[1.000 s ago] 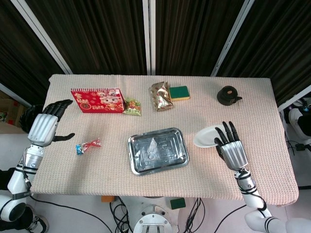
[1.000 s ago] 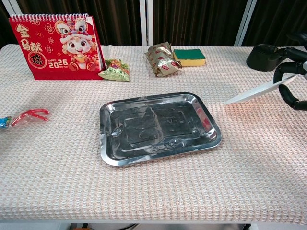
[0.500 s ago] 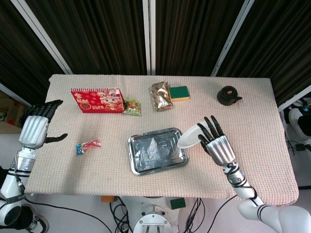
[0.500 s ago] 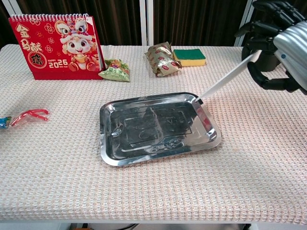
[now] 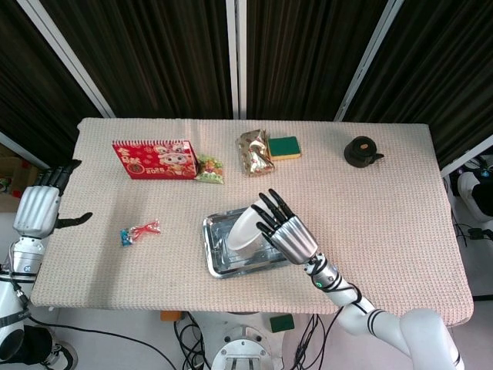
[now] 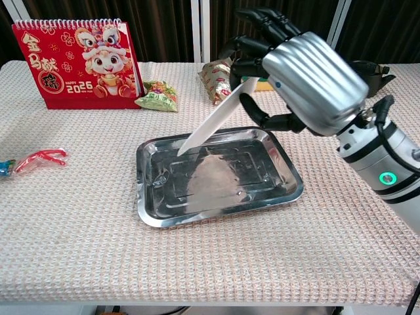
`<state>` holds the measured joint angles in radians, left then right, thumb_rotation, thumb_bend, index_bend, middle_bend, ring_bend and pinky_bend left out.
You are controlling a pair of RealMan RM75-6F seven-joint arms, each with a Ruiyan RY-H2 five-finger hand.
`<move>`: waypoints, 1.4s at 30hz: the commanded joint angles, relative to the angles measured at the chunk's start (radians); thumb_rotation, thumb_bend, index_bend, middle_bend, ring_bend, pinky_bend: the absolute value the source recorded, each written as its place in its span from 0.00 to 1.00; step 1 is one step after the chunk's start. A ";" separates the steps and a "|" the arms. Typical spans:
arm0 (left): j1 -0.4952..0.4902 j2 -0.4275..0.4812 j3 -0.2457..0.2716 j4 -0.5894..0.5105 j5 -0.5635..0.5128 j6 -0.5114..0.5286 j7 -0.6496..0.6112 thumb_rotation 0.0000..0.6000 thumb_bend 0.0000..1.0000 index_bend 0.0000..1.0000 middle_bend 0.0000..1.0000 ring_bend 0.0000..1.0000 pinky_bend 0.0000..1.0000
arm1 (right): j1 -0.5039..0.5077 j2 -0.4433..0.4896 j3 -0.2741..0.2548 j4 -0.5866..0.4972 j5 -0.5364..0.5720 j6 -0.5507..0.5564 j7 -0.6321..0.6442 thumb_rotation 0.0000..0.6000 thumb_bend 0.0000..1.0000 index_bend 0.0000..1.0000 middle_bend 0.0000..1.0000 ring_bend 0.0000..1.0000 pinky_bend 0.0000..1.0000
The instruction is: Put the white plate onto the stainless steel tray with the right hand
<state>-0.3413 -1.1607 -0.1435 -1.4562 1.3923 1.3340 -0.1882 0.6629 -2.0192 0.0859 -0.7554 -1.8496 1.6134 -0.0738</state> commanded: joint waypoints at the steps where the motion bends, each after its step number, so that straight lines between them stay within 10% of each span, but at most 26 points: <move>1: 0.004 -0.002 -0.001 0.008 -0.002 0.002 -0.005 1.00 0.04 0.10 0.11 0.11 0.16 | 0.028 -0.052 -0.007 0.057 -0.006 -0.004 0.032 1.00 0.54 0.97 0.24 0.00 0.00; 22: 0.003 -0.018 0.003 0.015 0.009 -0.015 0.012 1.00 0.04 0.10 0.11 0.11 0.16 | -0.075 -0.062 -0.128 0.177 0.020 0.016 0.162 1.00 0.52 0.96 0.23 0.00 0.00; 42: -0.006 -0.019 0.002 -0.002 0.005 -0.037 0.040 1.00 0.04 0.10 0.11 0.10 0.16 | -0.085 0.150 -0.164 -0.196 0.103 -0.271 0.072 1.00 0.37 0.60 0.10 0.00 0.00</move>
<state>-0.3472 -1.1801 -0.1418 -1.4580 1.3970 1.2970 -0.1480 0.5768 -1.8804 -0.0758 -0.9380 -1.7524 1.3563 0.0104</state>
